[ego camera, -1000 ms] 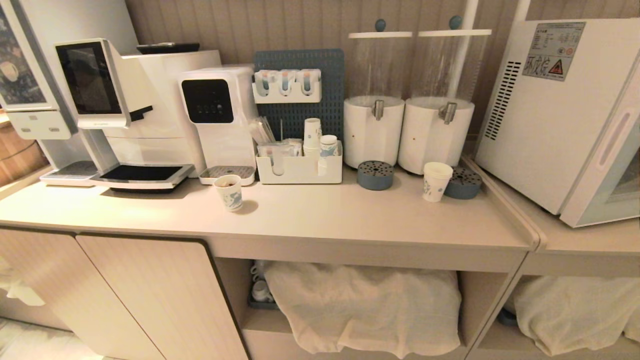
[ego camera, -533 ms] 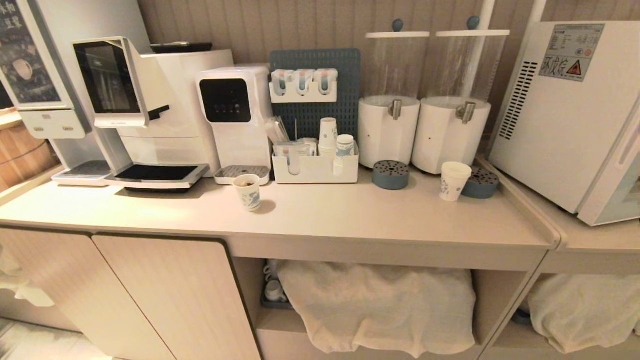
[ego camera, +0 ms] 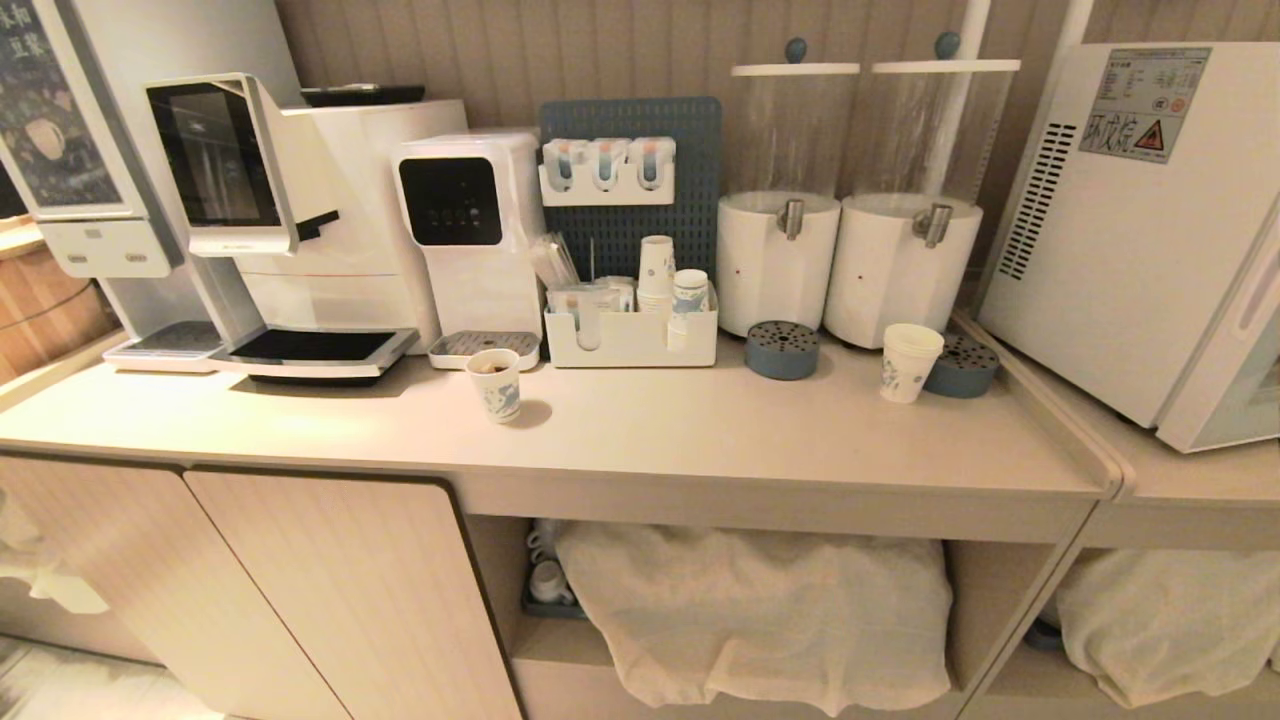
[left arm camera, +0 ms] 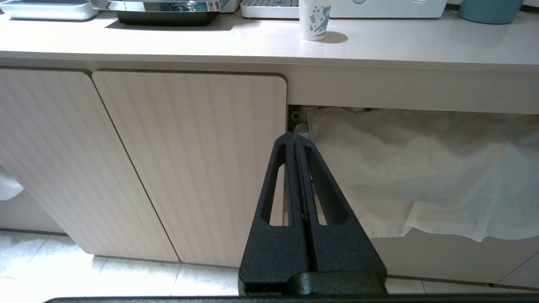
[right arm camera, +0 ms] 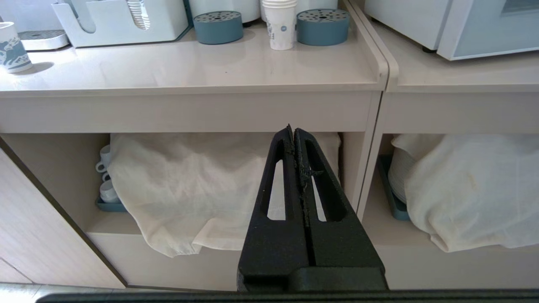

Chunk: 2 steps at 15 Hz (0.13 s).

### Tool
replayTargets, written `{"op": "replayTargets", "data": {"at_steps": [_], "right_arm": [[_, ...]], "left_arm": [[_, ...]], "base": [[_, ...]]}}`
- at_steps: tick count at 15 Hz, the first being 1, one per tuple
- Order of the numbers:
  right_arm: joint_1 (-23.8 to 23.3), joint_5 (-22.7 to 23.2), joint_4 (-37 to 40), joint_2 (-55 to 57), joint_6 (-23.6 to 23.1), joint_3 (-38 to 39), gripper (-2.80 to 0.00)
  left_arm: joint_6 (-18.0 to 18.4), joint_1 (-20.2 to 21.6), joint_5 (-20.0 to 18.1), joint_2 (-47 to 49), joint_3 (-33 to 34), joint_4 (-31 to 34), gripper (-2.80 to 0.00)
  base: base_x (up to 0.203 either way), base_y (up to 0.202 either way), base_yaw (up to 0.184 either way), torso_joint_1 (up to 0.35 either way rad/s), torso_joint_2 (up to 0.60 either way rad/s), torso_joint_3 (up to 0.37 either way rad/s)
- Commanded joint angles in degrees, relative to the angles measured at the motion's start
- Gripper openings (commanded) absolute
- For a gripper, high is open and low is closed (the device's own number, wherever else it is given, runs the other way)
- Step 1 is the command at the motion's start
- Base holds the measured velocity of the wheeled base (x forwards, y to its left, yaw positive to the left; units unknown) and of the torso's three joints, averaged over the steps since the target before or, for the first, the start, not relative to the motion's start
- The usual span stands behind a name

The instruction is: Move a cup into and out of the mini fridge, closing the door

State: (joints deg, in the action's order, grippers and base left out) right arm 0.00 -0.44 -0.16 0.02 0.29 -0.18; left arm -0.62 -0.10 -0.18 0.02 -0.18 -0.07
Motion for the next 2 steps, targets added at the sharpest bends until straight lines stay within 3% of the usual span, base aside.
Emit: {"op": "replayTargets", "data": {"at_steps": [1,2], "right_arm": [[0.0,0.0,0.0,0.0,0.0,0.0,-2.80],[0.0,0.0,0.0,0.0,0.0,0.0,-2.80]], "left_arm": [[0.0,0.0,0.0,-0.1,0.0,0.0,-2.80],[0.0,0.0,0.0,-0.1,0.0,0.0,-2.80]], "base": [[0.000,0.000,0.000,0.000,0.00,0.000],[0.000,0.000,0.000,0.000,0.00,0.000]]}}
